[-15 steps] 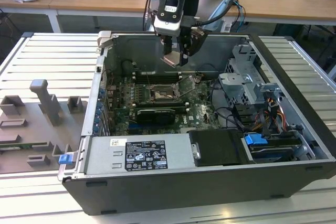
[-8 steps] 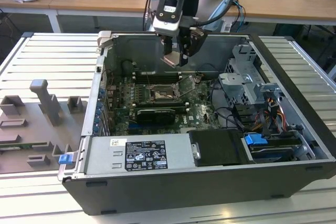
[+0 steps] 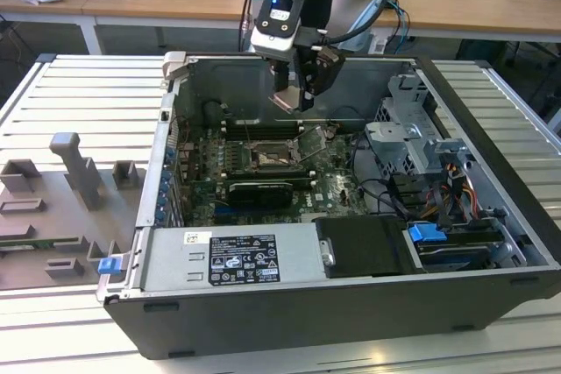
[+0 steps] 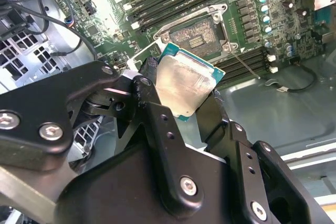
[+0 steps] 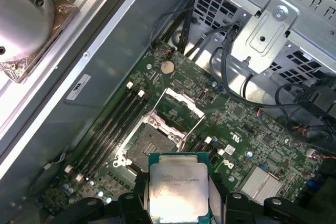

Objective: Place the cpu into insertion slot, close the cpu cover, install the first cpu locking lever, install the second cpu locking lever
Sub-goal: 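Place the cpu into insertion slot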

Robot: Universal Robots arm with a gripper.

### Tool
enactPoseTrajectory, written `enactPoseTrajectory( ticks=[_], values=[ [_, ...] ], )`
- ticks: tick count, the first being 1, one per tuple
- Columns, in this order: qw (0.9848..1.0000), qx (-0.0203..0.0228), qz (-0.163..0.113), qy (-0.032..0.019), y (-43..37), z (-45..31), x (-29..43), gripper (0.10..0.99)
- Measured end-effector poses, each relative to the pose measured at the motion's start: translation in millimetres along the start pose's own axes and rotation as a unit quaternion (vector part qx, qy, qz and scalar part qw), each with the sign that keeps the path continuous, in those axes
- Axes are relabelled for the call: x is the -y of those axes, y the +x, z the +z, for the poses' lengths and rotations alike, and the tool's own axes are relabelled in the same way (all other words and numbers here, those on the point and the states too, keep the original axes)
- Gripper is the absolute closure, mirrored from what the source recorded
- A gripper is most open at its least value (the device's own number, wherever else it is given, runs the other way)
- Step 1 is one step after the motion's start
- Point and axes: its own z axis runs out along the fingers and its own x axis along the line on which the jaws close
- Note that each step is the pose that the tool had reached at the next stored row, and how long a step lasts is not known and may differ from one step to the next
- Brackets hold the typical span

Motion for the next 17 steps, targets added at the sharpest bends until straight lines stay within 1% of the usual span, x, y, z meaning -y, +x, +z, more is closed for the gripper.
enactPoseTrajectory(
  ticks=[8, 10, 17],
  values=[
    [0.9998, 0.0016, 0.02, -0.0004, 0.0, 0.6, 0.1, 0.545],
    [0.9995, 0.0027, 0.033, -0.0006, 0.0, 0.8, 0.1, 0.545],
    [0.9987, 0.0043, 0.051, -0.0009, 0.0, 1.1, 0.1, 0.545]
  ],
)
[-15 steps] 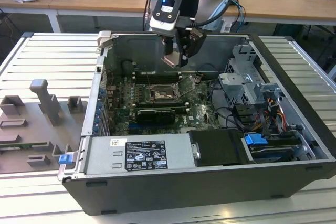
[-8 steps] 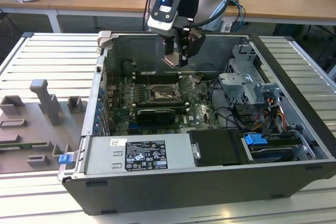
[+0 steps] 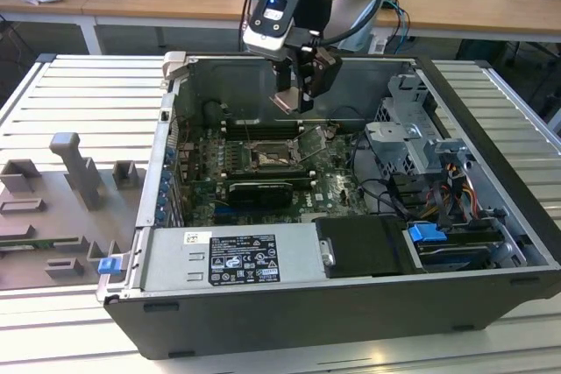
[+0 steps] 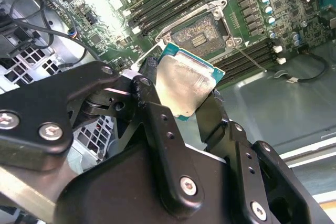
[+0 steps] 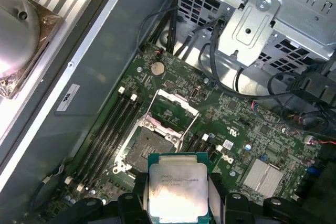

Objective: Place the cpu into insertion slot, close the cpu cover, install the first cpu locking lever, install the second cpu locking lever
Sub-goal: 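Place the cpu into insertion slot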

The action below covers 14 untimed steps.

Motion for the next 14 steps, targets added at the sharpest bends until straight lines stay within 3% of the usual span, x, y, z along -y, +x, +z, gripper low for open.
enactPoseTrajectory(
  ticks=[14],
  values=[
    [0.9992, 0.0033, 0.039, -0.0007, 0.0, 0.9, 0.1, 0.545]
  ],
)
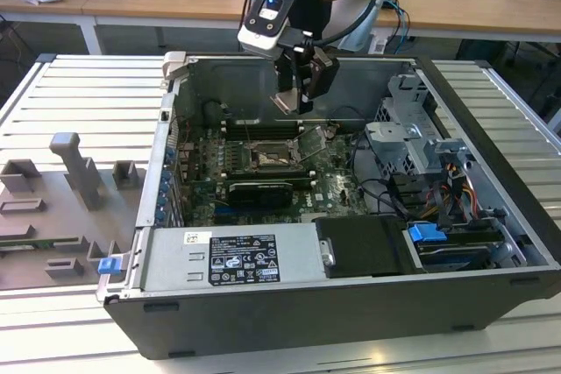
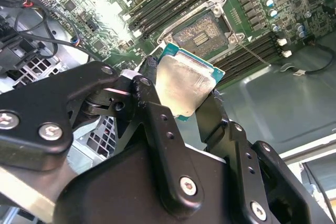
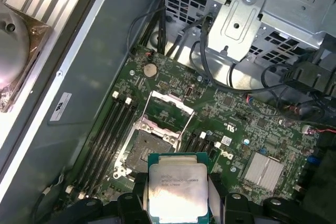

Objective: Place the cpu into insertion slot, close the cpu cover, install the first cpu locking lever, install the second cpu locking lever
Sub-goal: 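Place the cpu into insertion slot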

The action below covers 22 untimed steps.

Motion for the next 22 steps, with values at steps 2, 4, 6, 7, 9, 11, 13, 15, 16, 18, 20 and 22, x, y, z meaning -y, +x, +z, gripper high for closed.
enactPoseTrajectory(
  ticks=[2, 4, 6, 7, 9, 11, 13, 15, 16, 18, 20, 22],
  values=[
    [1.0, 0.0004, 0.005, -0.0001, 0.0, 0.2, 0.0, 0.545],
    [0.9999, 0.001, 0.012, -0.0002, 0.0, 0.4, 0.0, 0.545],
    [0.9998, 0.0026, 0.021, 0.0, 0.1, 1.9, 0.1, 0.545],
    [0.9996, 0.0038, 0.027, 0.0002, 0.0, 3.1, 0.2, 0.545],
    [0.9993, 0.005, 0.037, 0.0003, 0.0, 5.1, 0.4, 0.545],
    [0.9986, 0.0064, 0.053, 0.0001, -0.1, 7.6, 0.6, 0.545],
    [0.9975, 0.0078, 0.07, -0.0001, -0.1, 9.3, 0.7, 0.545],
    [0.9965, 0.0089, 0.084, -0.0003, -0.1, 10.6, 0.8, 0.545],
    [0.9961, 0.0092, 0.088, -0.0003, -0.1, 11.0, 0.9, 0.545],
    [0.9954, 0.0099, 0.095, -0.0005, -0.1, 12.0, 1.0, 0.545],
    [0.9949, 0.0103, 0.1, -0.0005, -0.1, 12.5, 1.1, 0.545],
    [0.9942, 0.0109, 0.107, -0.0007, -0.1, 13.2, 1.2, 0.545]
  ],
)
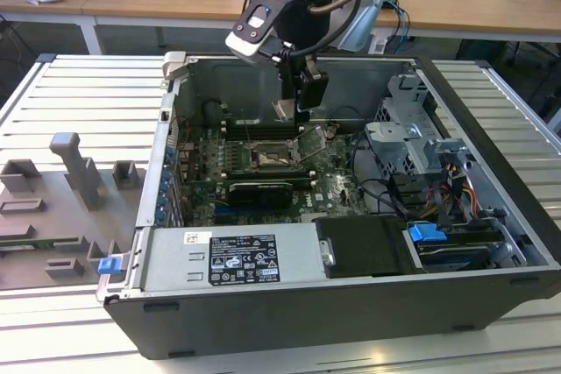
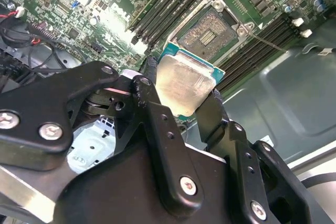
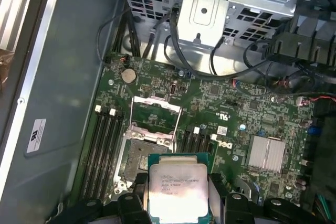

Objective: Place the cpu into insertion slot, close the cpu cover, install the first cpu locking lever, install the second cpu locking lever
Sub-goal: 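Place the cpu into insertion slot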

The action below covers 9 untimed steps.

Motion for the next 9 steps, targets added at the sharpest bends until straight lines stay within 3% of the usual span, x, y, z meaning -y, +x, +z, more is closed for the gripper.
enactPoseTrajectory(
  ticks=[9],
  values=[
    [0.9999, 0.0014, 0.017, -0.0003, 0.0, 1.0, 0.1, 0.545]
  ],
)
